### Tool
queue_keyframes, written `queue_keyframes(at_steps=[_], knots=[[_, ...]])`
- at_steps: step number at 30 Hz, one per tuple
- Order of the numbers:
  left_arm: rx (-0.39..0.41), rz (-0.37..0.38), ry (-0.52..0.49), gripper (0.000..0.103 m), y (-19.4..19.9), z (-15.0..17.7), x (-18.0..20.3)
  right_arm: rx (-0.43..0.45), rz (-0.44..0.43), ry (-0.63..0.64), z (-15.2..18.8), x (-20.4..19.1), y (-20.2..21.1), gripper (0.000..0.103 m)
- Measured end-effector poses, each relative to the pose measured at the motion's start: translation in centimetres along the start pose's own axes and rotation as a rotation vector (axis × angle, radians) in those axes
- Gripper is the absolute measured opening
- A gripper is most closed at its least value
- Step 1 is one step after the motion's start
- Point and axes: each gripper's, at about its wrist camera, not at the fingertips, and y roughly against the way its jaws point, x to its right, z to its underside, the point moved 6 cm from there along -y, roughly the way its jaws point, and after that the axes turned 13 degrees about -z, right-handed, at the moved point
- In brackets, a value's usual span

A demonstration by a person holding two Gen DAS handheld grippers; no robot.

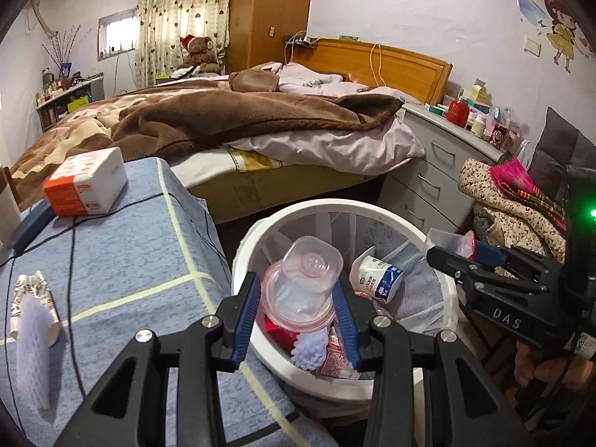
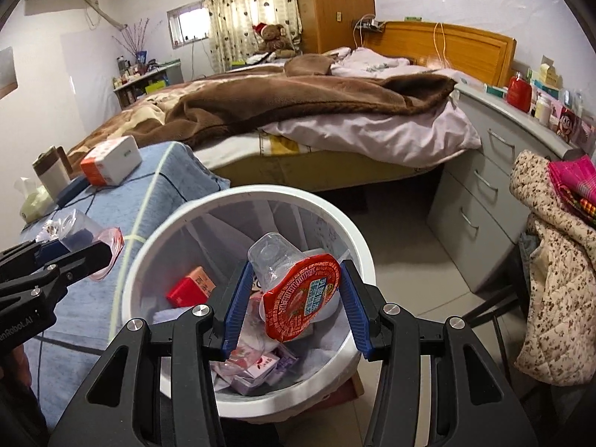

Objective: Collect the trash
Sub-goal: 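Open both grippers to drop the cup and lid into the wastebasket, then move both open grippers back over the table toward the remaining trash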

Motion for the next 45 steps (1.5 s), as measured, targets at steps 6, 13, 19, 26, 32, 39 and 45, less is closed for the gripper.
queue_keyframes(at_steps=[6,13,19,26,32,39,45], knots=[[-0.023,0.017,0.018,0.057,-1.1,0.0,0.1,-0.022,-0.008,-0.02,0.2,0.9,-0.6,0.049],[-0.029,0.026,0.033,0.067,-1.2,0.2,-0.1,-0.033,-0.034,-0.044,0.4,1.1,-0.8,0.064],[-0.025,0.015,0.042,0.068,-0.7,0.4,-0.6,-0.03,-0.028,-0.045,0.5,0.9,-0.7,0.065],[-0.009,-0.009,0.067,0.068,0.3,0.6,-2.0,-0.013,-0.03,-0.043,0.2,0.4,-0.1,0.065],[0.001,-0.029,0.095,0.068,1.4,1.1,-3.8,-0.003,-0.035,-0.032,0.1,-0.7,0.2,0.065],[0.045,-0.077,0.12,0.068,3.8,1.5,-6.8,-0.001,-0.067,-0.02,0.2,-2.7,0.0,0.065],[0.059,-0.148,0.157,0.068,5.4,2.6,-10.7,-0.001,-0.101,0.004,0.2,-5.1,-0.6,0.065]])
